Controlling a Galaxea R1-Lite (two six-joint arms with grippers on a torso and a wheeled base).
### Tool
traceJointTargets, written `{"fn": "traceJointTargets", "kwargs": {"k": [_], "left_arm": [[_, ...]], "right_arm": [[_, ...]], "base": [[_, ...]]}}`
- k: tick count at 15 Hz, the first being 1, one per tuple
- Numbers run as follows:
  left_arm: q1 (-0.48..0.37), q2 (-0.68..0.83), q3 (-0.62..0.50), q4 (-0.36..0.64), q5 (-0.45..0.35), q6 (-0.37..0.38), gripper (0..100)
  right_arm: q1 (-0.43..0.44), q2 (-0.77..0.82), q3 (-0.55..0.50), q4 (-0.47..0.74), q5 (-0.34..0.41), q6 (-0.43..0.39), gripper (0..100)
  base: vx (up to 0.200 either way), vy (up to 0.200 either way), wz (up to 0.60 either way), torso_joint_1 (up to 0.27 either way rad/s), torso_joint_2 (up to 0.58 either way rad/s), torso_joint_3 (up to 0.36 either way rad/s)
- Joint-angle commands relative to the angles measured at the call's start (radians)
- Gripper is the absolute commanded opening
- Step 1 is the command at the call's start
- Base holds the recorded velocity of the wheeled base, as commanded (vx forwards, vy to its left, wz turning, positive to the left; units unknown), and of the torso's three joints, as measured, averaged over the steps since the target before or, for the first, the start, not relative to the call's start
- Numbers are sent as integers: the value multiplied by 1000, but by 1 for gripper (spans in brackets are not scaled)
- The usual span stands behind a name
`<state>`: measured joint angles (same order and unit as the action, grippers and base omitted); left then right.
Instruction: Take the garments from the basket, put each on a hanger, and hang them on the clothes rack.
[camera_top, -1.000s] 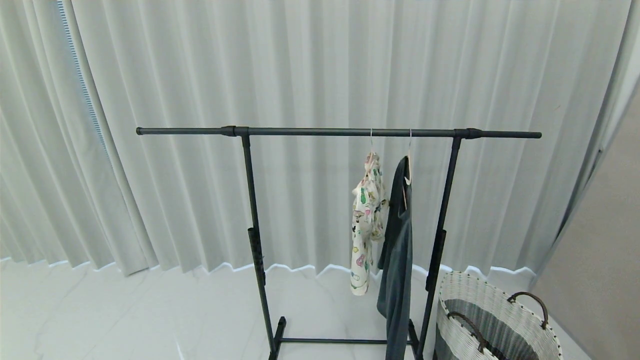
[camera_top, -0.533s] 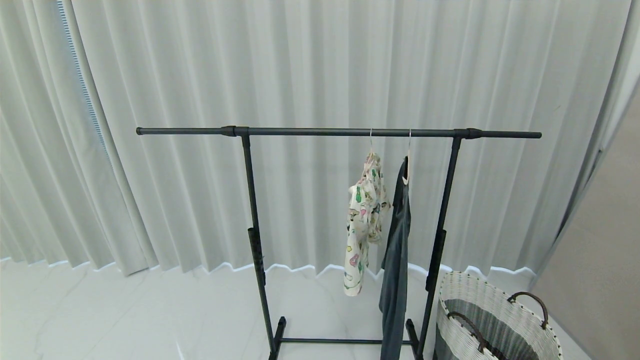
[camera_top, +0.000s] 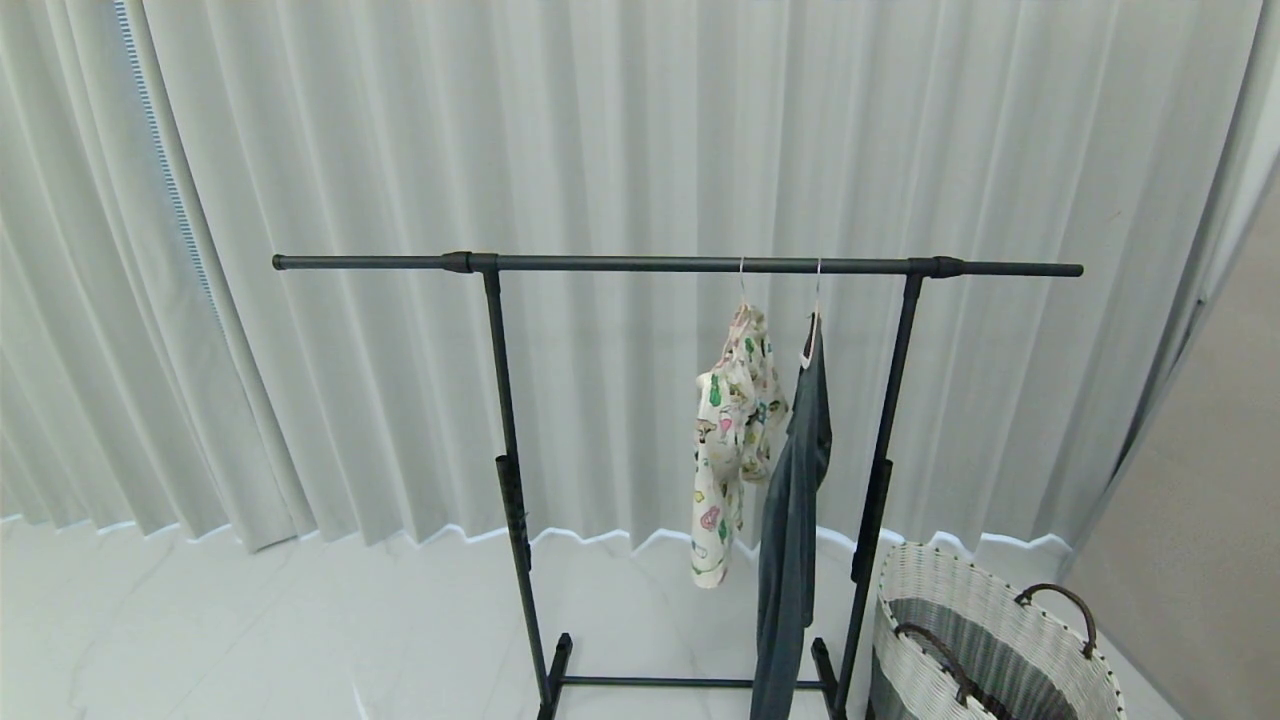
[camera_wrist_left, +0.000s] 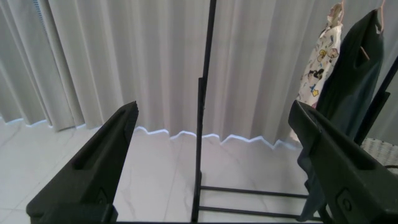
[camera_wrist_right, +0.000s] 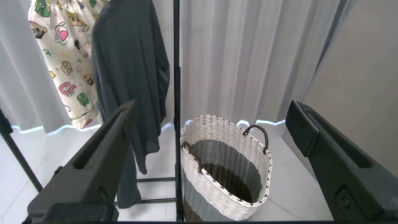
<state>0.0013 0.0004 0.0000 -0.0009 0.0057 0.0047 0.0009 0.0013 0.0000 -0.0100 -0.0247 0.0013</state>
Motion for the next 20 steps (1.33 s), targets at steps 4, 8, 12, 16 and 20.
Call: {"fn": "traceJointTargets", "kwargs": {"k": [4,8,12,16,20], "left_arm": [[0,0,0,-1,0,0,100],[0,0,0,-1,0,0,100],[0,0,0,1,0,0,100],[0,0,0,-1,0,0,100],[0,0,0,-1,0,0,100]], "right_arm": [[1,-1,0,-1,0,0,100],[1,-1,0,-1,0,0,100],[1,-1,0,1,0,0,100],[1,-1,0,-1,0,0,100],[1,-1,0,1,0,0,100]], "base": [[0,0,0,0,0,0],[0,0,0,0,0,0],[0,0,0,0,0,0],[0,0,0,0,0,0],[0,0,0,0,0,0]]}}
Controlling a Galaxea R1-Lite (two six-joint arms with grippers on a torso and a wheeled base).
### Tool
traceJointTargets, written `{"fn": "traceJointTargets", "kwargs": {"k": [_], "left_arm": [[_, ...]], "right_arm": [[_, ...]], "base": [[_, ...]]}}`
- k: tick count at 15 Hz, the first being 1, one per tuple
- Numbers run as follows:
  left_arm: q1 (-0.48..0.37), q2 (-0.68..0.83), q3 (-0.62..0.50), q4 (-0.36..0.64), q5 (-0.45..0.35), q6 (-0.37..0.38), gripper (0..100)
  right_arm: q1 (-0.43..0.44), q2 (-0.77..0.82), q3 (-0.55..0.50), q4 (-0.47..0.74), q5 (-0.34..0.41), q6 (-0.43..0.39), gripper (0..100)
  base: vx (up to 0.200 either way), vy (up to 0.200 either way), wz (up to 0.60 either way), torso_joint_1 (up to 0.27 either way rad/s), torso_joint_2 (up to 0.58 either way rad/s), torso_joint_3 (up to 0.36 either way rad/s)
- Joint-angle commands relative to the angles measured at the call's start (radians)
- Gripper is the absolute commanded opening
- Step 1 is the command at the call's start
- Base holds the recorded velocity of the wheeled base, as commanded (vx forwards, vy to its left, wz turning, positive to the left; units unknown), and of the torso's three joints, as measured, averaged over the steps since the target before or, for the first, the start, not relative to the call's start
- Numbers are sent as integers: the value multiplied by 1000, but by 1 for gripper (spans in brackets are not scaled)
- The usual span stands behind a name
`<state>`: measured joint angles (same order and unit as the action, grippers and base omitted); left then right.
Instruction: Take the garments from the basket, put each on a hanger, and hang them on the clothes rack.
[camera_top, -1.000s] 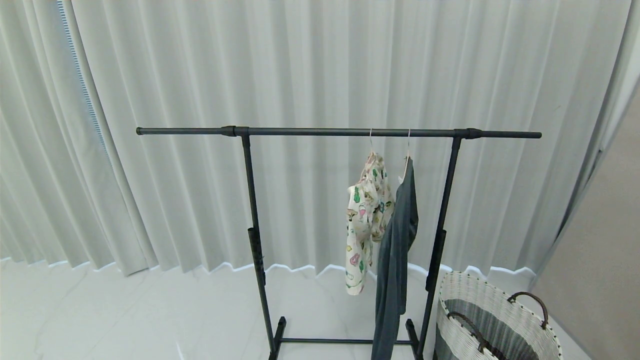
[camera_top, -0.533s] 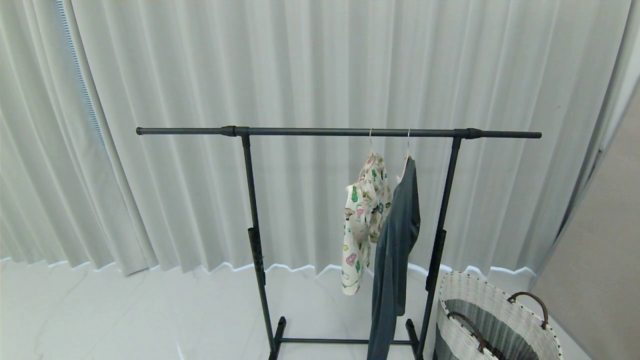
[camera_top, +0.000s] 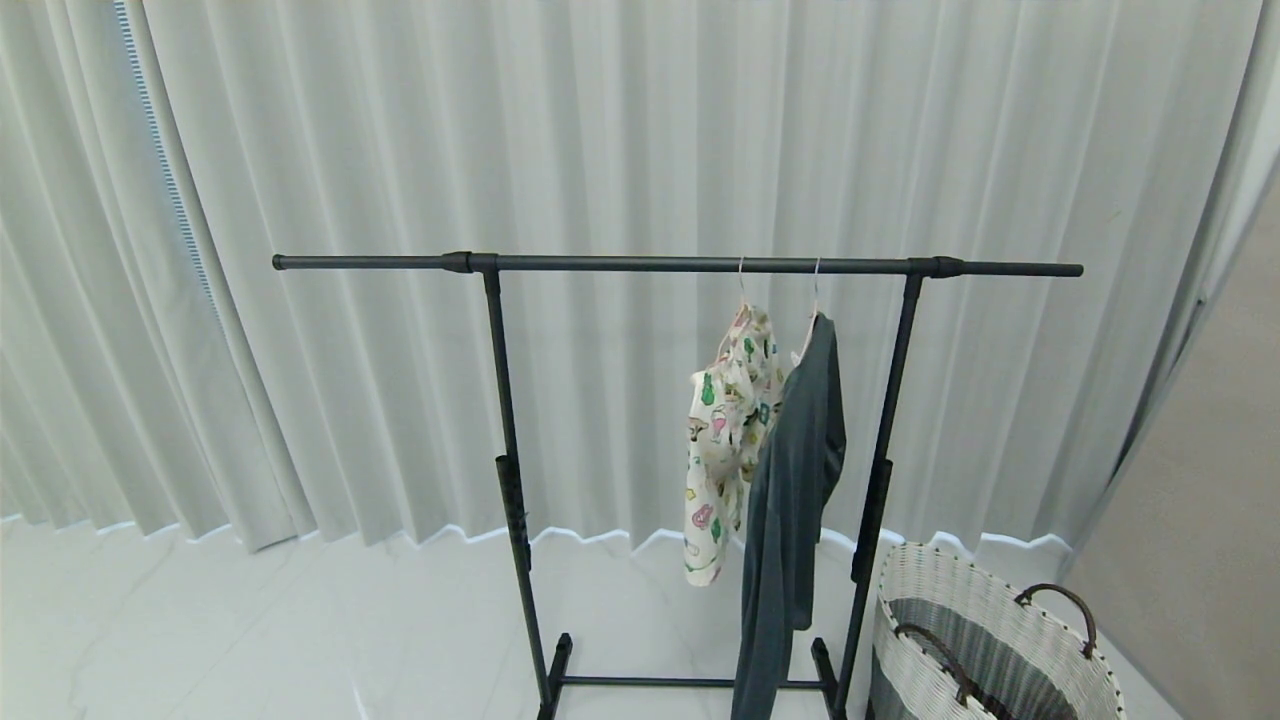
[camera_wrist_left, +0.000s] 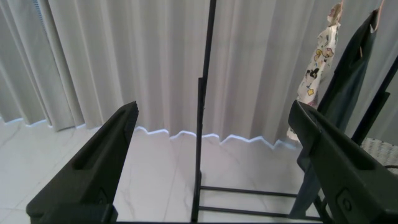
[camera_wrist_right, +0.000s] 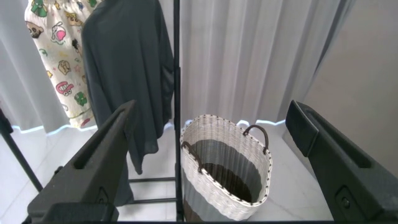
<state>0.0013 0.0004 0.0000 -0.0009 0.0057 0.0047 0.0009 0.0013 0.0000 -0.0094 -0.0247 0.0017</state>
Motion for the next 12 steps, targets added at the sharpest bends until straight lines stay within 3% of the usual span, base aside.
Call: {"fn": "traceJointTargets", "kwargs": {"k": [1,12], "left_arm": [[0,0,0,-1,0,0,100],[0,0,0,-1,0,0,100]], "right_arm": [[1,-1,0,0,0,0,100],[1,-1,0,0,0,-8,100]], "base": [[0,0,0,0,0,0],[0,0,0,0,0,0]]}}
